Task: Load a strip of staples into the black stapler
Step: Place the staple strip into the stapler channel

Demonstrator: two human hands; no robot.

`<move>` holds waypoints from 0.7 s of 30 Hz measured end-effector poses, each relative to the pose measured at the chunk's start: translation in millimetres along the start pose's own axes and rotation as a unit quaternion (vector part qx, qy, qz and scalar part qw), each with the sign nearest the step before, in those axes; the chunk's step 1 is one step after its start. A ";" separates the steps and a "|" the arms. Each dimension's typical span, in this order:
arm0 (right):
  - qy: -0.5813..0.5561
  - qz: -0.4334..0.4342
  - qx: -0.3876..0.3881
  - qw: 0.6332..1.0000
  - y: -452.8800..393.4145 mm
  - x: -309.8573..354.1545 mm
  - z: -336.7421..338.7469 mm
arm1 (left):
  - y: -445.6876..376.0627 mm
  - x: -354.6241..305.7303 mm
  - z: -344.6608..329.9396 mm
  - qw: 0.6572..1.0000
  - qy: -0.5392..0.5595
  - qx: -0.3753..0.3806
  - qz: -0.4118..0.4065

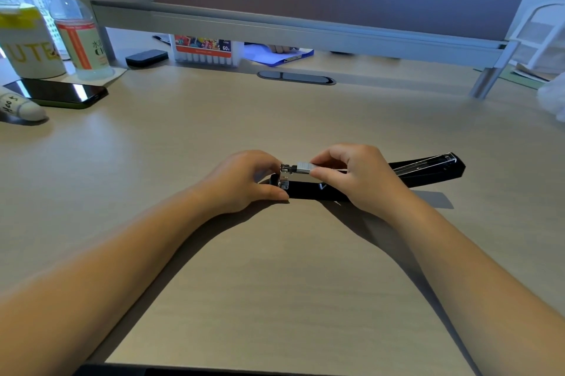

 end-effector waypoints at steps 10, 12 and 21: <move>0.009 -0.001 0.014 1.000 0.3 1.4 -2.4 | 1.3 -1.8 0.8 1.000 -0.014 0.005 0.006; 0.014 -0.002 0.018 1.000 0.5 1.6 -3.4 | 1.4 -2.1 1.1 1.000 -0.011 0.003 0.006; 0.057 -0.005 0.004 0.998 12.3 1.9 10.4 | -0.3 0.6 -0.2 1.000 -0.001 -0.001 0.017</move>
Point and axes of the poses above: each hand's wrist, its own y-axis away from the middle knuckle, its own z-axis out of the back of the hand, x = y × z, the point moved 9 cm from there along -y, towards the middle knuckle, and after that the axes turned 9 degrees about x, right-handed, at the moved point
